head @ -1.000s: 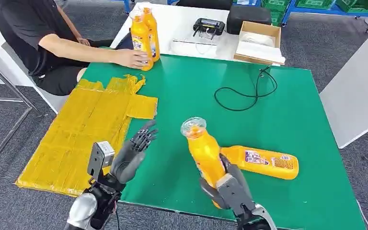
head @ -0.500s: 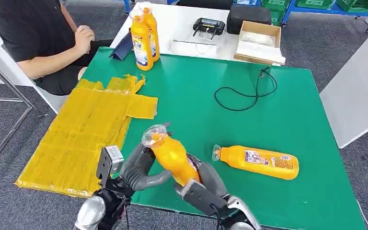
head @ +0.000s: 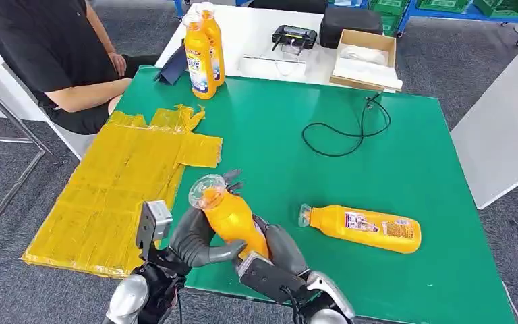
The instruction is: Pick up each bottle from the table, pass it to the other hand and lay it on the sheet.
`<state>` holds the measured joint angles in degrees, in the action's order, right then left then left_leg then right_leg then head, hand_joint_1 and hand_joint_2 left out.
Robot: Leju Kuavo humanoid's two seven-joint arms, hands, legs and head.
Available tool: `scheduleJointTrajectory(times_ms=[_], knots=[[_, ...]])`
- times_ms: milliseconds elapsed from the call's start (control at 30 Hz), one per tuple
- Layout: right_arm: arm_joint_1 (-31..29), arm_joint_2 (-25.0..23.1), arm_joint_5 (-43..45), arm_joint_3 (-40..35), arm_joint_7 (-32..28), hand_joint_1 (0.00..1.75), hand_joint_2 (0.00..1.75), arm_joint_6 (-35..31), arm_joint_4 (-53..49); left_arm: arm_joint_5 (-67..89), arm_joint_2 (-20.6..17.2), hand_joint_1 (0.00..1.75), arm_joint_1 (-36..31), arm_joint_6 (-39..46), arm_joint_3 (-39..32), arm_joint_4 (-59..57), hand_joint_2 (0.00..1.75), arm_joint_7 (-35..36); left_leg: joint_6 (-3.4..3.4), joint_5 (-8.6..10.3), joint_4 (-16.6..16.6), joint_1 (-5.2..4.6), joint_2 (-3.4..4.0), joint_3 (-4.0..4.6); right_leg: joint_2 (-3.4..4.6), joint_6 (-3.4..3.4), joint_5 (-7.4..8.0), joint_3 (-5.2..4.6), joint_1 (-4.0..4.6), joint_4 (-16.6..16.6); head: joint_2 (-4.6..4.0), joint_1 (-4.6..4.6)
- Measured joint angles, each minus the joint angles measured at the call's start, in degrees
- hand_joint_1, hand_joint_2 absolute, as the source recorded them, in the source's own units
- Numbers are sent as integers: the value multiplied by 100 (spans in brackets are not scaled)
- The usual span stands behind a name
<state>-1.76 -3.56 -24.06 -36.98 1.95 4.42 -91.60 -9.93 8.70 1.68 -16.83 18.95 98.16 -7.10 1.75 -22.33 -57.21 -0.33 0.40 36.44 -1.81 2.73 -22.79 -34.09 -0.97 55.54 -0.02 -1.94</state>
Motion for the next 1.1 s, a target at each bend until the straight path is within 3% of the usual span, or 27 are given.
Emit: scheduleJointTrajectory(times_ms=[33, 1100], knots=[[1, 0, -6, -17, 0, 175, 175, 0, 28, -73, 0, 175, 1, -9, 0, 0, 175, 26, 0, 0, 0, 0, 0, 0, 0, 0, 0, 0, 0, 0, 0, -2], [163, 170, -221, -79, -122, 175, 175, 11, 664, -758, -131, 175, -32, -190, -37, -317, 175, 262, 0, 0, 0, 0, 2, 6, 1, 0, 0, -9, 0, 0, 0, -2]])
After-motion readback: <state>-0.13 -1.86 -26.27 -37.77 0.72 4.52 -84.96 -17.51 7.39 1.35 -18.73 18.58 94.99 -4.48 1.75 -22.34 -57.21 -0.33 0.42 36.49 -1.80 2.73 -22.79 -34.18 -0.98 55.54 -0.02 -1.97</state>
